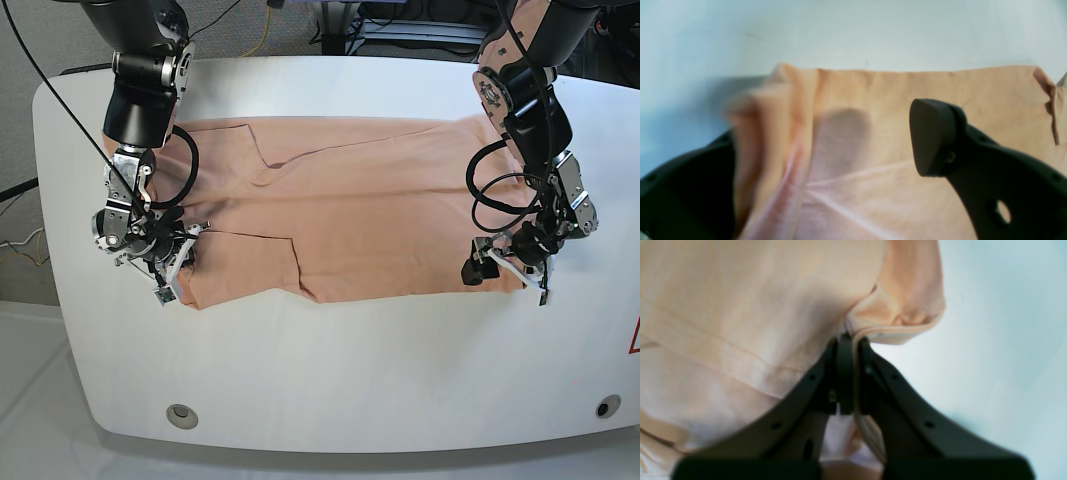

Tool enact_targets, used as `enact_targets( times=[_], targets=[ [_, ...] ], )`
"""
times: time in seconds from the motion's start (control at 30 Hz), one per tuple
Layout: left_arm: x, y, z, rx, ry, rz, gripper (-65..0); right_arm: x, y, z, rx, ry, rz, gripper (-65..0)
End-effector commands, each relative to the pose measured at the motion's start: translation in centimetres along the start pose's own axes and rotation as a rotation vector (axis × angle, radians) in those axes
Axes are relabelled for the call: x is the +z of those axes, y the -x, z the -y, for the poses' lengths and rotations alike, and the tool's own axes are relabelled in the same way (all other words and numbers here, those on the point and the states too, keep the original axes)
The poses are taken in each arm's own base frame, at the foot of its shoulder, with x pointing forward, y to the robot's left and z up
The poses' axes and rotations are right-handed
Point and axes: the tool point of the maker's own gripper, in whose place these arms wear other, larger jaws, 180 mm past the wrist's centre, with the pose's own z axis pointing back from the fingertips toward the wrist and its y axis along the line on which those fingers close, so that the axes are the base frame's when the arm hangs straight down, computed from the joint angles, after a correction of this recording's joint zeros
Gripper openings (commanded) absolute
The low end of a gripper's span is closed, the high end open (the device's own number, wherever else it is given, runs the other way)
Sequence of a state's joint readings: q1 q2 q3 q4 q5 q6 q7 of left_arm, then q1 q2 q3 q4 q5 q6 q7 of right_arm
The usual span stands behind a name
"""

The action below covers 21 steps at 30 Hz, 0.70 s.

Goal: Fold the T-shirt properly
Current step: 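Lower the left gripper onto the shirt edge and grasp it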

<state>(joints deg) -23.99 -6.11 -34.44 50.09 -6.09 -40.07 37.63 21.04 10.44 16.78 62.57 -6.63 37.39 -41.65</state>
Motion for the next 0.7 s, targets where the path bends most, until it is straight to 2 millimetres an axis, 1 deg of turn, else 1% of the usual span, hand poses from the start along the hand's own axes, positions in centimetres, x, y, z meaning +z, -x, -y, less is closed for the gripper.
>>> enact_targets(
  times=[0.0,0.03,0.07,0.1,0.13,0.2,0.3,0.57,0.67],
  targets=[
    [0.2,-0.9,-0.3,-0.017,-0.010,-0.002,-20.6,0.7,-1.8,1.1,0.009,0.026,0.040,-65.0],
    [0.3,-0.9,-0.4,-0.017,-0.014,-0.002,-27.4,0.7,-1.8,1.1,0.009,0.026,0.040,-65.0],
    [0.3,-0.9,-0.4,-0.017,-0.014,-0.002,-30.2,0.8,-1.8,1.1,0.009,0.027,0.042,-65.0],
    [0.4,-0.9,-0.5,-0.018,-0.015,-0.001,-38.7,0.8,-1.8,1.1,0.009,0.027,0.042,-65.0],
    [0.4,-0.9,-0.5,-0.019,-0.017,-0.003,-44.6,0.8,-1.8,1.1,0.009,0.027,0.042,-65.0],
    [0.4,-0.9,-0.7,-0.024,-0.020,-0.006,-51.8,0.8,-1.8,1.1,0.009,0.027,0.042,-65.0],
    [1.0,-1.2,-1.6,-0.032,-0.040,-0.005,-52.9,0.8,-1.8,1.1,0.009,0.027,0.042,-65.0],
    [1.8,-1.8,-2.8,-0.042,-0.064,0.005,-53.5,0.7,-1.9,1.0,0.009,0.025,0.044,-65.0],
    [2.0,-2.5,-2.9,-0.049,-0.067,0.035,-53.5,0.7,-1.9,1.0,0.009,0.025,0.044,-65.0]
  ],
)
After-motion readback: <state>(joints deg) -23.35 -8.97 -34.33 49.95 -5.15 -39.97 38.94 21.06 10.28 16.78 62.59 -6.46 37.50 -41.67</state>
